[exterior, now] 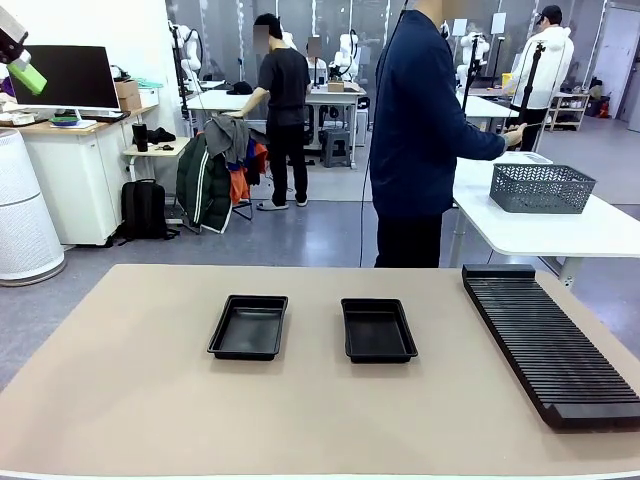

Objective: Inspect and transfer BCBs to ESD trays.
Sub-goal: Pick up the Blank PCB from the PCB Rack and place it in the left ESD tray.

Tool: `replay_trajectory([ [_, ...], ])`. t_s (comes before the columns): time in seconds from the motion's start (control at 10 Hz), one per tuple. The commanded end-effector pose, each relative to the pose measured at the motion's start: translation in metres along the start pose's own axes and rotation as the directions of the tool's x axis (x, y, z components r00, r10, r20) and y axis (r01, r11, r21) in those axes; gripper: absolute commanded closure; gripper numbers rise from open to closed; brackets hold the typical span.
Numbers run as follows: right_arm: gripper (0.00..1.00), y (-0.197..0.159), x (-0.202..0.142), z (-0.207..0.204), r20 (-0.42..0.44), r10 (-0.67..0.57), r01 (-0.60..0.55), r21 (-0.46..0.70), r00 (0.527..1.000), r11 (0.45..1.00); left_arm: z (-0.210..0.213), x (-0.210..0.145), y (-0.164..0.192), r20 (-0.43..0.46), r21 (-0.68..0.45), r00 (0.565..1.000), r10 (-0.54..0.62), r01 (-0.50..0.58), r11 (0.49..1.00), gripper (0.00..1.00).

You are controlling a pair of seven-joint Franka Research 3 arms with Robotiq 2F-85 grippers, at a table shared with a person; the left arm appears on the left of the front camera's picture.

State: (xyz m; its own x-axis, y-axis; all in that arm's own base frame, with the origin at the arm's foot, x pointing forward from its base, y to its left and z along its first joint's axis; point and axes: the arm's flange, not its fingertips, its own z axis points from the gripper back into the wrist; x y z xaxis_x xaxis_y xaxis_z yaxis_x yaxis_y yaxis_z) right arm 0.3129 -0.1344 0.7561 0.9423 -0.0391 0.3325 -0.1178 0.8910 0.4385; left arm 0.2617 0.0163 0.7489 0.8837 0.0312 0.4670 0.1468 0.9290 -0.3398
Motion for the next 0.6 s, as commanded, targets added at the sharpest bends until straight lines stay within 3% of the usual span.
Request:
replay_trajectory([
  [0.0, 0.0, -0.0003, -0.0006, 0.0005, 0.003, 0.001, -0.001, 0.002, 1.0, 1.0, 0.0001, -0.0018, -0.001, 0.001, -0.001, 1.0, -0.002, 0.002, 1.0, 0.0],
  [0.5, 0.0, -0.0003, -0.0006, 0.0005, 0.003, 0.001, -0.001, 0.002, 1.0, 1.0, 0.0001, -0.0018, -0.001, 0.001, -0.001, 1.0, -0.002, 0.002, 1.0, 0.0],
])
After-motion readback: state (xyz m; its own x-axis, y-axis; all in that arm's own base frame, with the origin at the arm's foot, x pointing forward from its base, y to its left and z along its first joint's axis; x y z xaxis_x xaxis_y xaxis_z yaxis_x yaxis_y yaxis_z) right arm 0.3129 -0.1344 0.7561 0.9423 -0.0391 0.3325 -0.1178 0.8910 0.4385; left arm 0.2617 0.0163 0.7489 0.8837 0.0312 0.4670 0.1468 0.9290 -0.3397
